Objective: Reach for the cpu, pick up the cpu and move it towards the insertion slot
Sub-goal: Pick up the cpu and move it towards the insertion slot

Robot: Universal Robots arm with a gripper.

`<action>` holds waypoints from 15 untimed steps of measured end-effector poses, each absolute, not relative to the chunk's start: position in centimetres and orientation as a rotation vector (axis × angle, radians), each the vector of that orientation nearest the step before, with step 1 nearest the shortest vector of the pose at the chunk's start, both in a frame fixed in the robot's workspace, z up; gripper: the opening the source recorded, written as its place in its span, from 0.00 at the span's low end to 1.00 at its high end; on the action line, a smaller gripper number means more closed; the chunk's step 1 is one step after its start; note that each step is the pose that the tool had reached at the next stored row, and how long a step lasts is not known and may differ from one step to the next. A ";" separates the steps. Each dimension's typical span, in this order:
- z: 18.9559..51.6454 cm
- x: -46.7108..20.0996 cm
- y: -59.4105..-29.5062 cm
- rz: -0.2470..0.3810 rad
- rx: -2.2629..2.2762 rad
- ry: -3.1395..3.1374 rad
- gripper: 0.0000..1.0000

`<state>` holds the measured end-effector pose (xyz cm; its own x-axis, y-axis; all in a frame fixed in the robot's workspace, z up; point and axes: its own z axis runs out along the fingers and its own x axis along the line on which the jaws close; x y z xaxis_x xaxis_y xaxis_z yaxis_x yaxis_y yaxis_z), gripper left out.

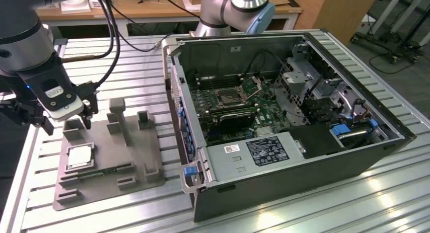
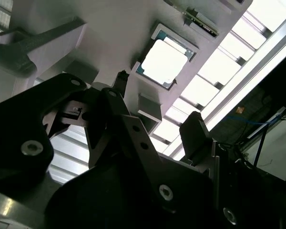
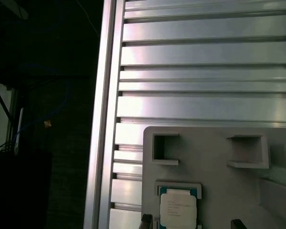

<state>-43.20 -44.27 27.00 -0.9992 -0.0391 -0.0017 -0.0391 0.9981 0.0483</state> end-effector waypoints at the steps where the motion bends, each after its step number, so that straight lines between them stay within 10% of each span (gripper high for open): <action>1: 27.0 -43.2 -44.3 0.076 -0.062 3.139 0.71; 15: 26.5 -43.2 -44.6 0.079 -0.062 3.139 0.71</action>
